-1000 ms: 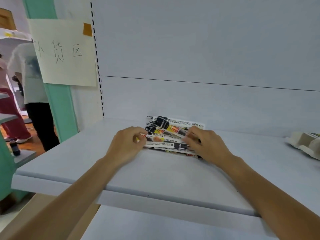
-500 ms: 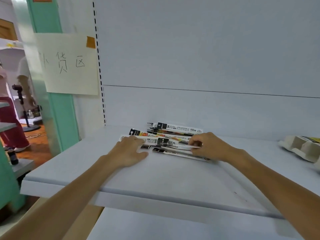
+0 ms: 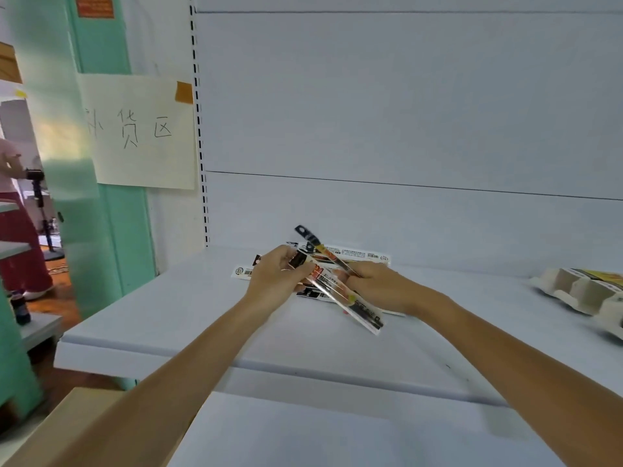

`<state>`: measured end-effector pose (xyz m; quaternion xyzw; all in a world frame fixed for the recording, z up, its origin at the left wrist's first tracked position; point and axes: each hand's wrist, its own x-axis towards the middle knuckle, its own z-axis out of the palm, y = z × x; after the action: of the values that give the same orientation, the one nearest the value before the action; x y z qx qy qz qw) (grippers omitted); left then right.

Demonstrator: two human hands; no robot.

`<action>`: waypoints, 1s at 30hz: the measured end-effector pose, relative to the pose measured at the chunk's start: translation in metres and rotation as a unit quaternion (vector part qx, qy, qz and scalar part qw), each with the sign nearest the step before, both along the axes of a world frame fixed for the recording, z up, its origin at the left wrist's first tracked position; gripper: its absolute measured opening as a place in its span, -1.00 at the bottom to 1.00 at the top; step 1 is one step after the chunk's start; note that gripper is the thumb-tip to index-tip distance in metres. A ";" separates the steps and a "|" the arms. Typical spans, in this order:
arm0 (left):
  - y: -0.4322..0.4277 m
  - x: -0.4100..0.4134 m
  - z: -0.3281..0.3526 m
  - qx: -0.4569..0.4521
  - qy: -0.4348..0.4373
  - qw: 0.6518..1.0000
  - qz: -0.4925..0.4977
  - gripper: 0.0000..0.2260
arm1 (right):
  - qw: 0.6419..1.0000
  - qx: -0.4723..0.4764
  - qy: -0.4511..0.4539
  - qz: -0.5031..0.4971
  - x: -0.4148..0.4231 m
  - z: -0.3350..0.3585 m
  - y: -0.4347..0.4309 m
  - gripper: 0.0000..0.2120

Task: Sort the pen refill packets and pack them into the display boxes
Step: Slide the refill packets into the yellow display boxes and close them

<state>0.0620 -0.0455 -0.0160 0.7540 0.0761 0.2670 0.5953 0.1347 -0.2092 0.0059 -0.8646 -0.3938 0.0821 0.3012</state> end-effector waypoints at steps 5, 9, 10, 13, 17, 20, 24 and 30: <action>-0.005 -0.008 0.001 0.048 -0.022 0.997 0.064 -0.84 | 0.999 0.034 0.035 0.003 -0.009 0.006 0.002 -0.64; -0.010 -0.017 0.005 0.004 -0.014 0.999 0.029 -0.76 | 1.000 -0.025 -0.007 -0.012 -0.014 0.005 -0.005 -0.63; -0.009 -0.020 0.007 -0.042 0.000 0.999 -0.007 -0.69 | 0.999 -0.040 -0.026 -0.021 -0.013 0.004 -0.007 -0.61; -0.004 -0.023 0.009 -0.219 0.036 0.965 -0.138 -0.54 | 0.997 -0.022 -0.040 -0.055 -0.008 0.003 -0.009 -0.60; -0.012 -0.014 0.007 -0.123 0.105 0.975 -0.151 -0.68 | 0.994 -0.051 -0.088 -0.040 -0.006 0.003 0.004 -0.68; -0.019 -0.006 0.008 -0.140 0.057 0.984 -0.093 -0.79 | 0.991 -0.095 -0.091 0.013 -0.013 0.010 0.012 -0.78; 0.003 -0.008 0.015 -0.267 -0.020 0.963 -0.017 -0.75 | 0.994 -0.083 -0.071 -0.016 0.003 0.005 0.000 -0.45; 0.030 -0.015 0.011 -0.289 -0.023 0.956 0.039 -0.83 | 0.968 -0.130 -0.204 -0.064 0.017 -0.019 -0.011 -0.84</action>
<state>0.0474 -0.0152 -0.0046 0.5399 0.1657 0.2744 0.7783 0.1516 -0.2200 -0.0127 -0.9181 -0.3768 -0.0645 0.1044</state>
